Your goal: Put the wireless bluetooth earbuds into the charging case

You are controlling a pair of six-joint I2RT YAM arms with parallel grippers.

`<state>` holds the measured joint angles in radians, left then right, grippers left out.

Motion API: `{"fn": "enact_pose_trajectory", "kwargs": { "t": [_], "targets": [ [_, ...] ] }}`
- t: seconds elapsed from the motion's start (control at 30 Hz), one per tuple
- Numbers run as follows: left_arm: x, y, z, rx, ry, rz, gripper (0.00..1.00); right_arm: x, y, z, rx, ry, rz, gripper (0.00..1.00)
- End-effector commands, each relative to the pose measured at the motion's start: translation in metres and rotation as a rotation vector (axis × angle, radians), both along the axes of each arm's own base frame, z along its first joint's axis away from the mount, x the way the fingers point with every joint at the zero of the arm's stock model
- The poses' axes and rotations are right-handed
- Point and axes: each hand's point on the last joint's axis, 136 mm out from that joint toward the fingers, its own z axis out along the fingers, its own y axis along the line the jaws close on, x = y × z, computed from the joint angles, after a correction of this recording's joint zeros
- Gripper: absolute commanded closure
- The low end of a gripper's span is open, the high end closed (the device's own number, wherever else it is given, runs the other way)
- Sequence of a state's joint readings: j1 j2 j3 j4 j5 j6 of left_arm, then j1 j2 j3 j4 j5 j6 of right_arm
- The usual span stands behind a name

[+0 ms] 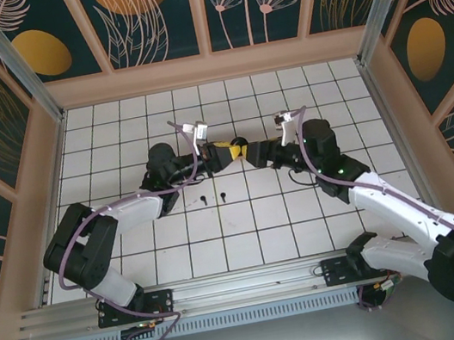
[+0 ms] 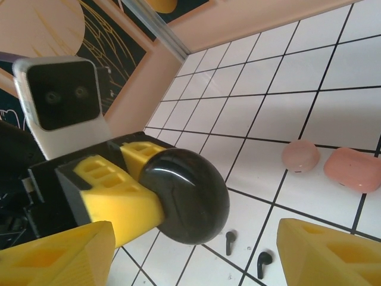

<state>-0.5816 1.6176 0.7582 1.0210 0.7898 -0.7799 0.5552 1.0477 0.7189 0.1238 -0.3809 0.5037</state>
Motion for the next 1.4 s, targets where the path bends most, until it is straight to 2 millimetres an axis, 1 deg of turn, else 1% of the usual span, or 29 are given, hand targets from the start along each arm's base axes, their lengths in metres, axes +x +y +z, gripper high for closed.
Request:
{"fn": "enact_pose_trajectory", "kwargs": {
  "t": [0.0,0.07,0.13,0.3,0.4,0.47,0.53,0.63,0.77,0.83,0.93,1.13,1.23,1.37],
  "targets": [
    [-0.001,-0.001,0.02,-0.042,-0.051,-0.03,1.0,0.005,0.005,0.007,0.013,-0.039,0.017,0.28],
    [-0.002,-0.001,0.022,-0.046,-0.052,-0.034,1.0,0.01,0.005,0.001,-0.002,-0.03,0.001,0.29],
    [-0.004,-0.001,0.024,-0.049,-0.056,-0.04,1.0,0.023,-0.006,-0.005,-0.017,-0.025,-0.056,0.3],
    [-0.01,0.001,0.028,-0.064,-0.062,-0.055,1.0,0.04,-0.026,-0.026,-0.018,0.025,-0.139,0.33],
    [-0.014,0.003,0.03,-0.072,-0.065,-0.061,1.0,0.045,-0.036,-0.038,0.002,0.061,-0.158,0.35],
    [-0.014,0.003,0.031,-0.074,-0.068,-0.059,1.0,0.043,-0.038,-0.041,0.004,0.072,-0.155,0.35],
    [-0.015,0.004,0.032,-0.073,-0.071,-0.058,1.0,0.038,-0.038,-0.037,0.012,0.068,-0.14,0.35],
    [-0.014,0.004,0.031,-0.071,-0.072,-0.055,1.0,0.026,-0.038,-0.027,0.023,0.046,-0.102,0.35],
    [-0.013,0.003,0.031,-0.071,-0.07,-0.056,1.0,0.003,-0.027,-0.004,0.076,-0.005,0.022,0.36],
    [-0.012,0.003,0.03,-0.074,-0.066,-0.056,1.0,-0.002,-0.023,0.004,0.096,-0.014,0.051,0.38],
    [-0.012,0.002,0.032,-0.08,-0.066,-0.057,1.0,-0.001,-0.018,0.012,0.105,-0.024,0.054,0.42],
    [-0.011,0.002,0.033,-0.081,-0.064,-0.058,1.0,0.004,-0.007,0.017,0.102,-0.029,0.064,0.48],
    [-0.011,0.001,0.035,-0.084,-0.068,-0.059,1.0,0.007,-0.003,0.018,0.099,-0.029,0.064,0.5],
    [-0.012,0.002,0.034,-0.083,-0.067,-0.06,1.0,0.013,0.001,0.015,0.09,-0.017,0.056,0.52]
  ]
}}
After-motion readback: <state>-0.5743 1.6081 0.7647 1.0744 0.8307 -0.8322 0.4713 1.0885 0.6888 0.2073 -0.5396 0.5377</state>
